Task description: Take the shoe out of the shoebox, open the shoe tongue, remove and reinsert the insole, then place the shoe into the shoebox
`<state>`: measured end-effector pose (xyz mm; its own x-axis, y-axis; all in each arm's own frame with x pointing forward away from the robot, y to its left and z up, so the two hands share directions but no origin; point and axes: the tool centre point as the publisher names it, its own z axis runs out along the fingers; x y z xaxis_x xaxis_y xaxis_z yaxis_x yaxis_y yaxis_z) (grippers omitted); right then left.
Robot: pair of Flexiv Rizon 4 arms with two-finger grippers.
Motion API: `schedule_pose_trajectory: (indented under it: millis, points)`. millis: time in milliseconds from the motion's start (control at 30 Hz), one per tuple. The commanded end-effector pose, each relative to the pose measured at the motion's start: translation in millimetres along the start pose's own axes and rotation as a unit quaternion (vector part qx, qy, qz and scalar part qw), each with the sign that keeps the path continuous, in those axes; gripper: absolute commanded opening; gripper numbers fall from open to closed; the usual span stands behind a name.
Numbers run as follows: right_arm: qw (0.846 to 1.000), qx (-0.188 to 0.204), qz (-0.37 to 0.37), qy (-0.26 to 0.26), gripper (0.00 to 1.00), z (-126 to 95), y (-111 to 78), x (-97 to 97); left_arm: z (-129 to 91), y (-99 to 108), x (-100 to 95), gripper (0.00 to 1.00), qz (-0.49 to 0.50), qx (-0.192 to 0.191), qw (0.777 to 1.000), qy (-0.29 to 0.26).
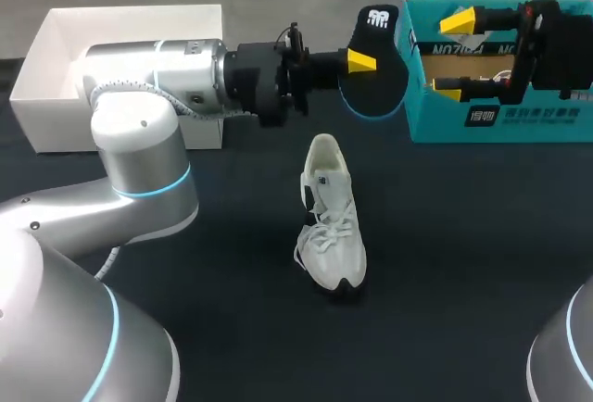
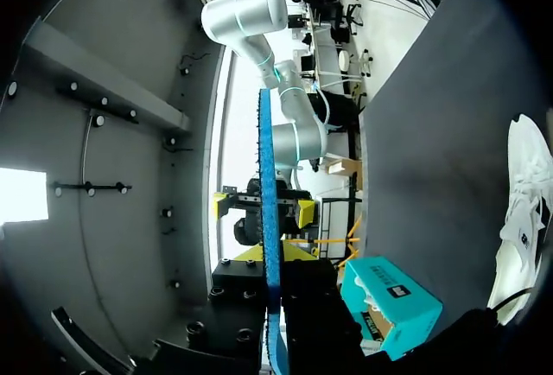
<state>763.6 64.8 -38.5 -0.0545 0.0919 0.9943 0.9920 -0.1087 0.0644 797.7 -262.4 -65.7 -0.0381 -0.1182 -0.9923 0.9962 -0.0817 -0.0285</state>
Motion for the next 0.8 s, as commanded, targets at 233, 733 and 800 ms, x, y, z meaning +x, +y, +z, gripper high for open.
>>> schedule_pose_trajectory:
  millis: [233, 733, 800]
  points:
    - [0.999, 0.028, -0.006, -0.037, 1.0, -5, 3.3, -13.4, -5, -2, 1.6, 0.0, 0.002, -0.001, 1.0, 0.012]
    - [0.998, 0.048, 0.007, -0.029, 1.0, -15, 11.9, -24.6, -10, -6, -2.7, 0.0, 0.01, 0.005, 1.0, 0.025]
    - [0.998, 0.048, 0.007, -0.029, 1.0, -15, 11.9, -24.6, -11, -6, -2.7, 0.0, 0.007, -0.002, 1.0, 0.031]
